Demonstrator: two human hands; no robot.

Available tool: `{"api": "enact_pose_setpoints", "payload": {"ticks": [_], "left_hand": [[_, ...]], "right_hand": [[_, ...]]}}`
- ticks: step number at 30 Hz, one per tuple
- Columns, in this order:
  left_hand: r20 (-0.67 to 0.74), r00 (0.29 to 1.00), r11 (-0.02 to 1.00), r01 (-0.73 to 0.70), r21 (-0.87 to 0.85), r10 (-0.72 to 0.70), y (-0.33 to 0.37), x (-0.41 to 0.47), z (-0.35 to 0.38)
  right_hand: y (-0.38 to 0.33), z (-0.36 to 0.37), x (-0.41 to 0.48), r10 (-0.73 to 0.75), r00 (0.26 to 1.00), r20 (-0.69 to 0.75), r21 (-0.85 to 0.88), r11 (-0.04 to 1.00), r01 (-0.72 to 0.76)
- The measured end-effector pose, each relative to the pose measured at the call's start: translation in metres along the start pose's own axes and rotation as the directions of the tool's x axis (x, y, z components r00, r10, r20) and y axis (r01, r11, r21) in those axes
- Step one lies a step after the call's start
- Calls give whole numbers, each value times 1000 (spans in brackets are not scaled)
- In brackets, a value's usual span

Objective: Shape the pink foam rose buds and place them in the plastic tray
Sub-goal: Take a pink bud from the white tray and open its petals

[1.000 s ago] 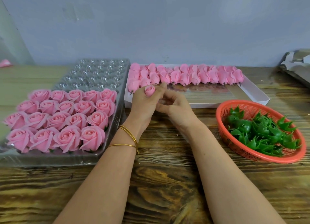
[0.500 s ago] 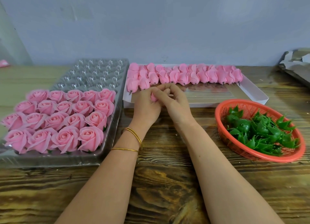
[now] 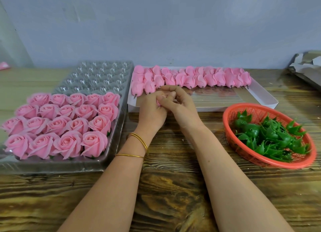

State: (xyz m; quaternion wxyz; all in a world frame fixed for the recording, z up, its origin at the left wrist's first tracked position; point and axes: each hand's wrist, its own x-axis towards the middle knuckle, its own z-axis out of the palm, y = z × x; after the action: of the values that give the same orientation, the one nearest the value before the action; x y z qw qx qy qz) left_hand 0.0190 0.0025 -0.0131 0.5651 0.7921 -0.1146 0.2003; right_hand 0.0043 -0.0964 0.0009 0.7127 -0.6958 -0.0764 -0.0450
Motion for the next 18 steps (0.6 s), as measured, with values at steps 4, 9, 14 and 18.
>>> {"api": "enact_pose_setpoints", "payload": {"ticks": [4,9,14,18], "left_hand": [[-7,1000,1000,-6,12,6,0,-1,2],[-9,1000,999,-26,38,26,-2,1,2],[-25,1000,1000,-1,-1,1,-1,2,3],[-36,999,999,21,-25,-21,0,3,3]], "right_hand": [[-1,0,0,20,1000,-7,-4,1000,-20],[-5,2,0,42,999,-23,-25,999,-43],[-8,4,-1,7,999,-43,-120,993,-12],[-16,3,-1,-24,992,-124,-163,987,3]]}}
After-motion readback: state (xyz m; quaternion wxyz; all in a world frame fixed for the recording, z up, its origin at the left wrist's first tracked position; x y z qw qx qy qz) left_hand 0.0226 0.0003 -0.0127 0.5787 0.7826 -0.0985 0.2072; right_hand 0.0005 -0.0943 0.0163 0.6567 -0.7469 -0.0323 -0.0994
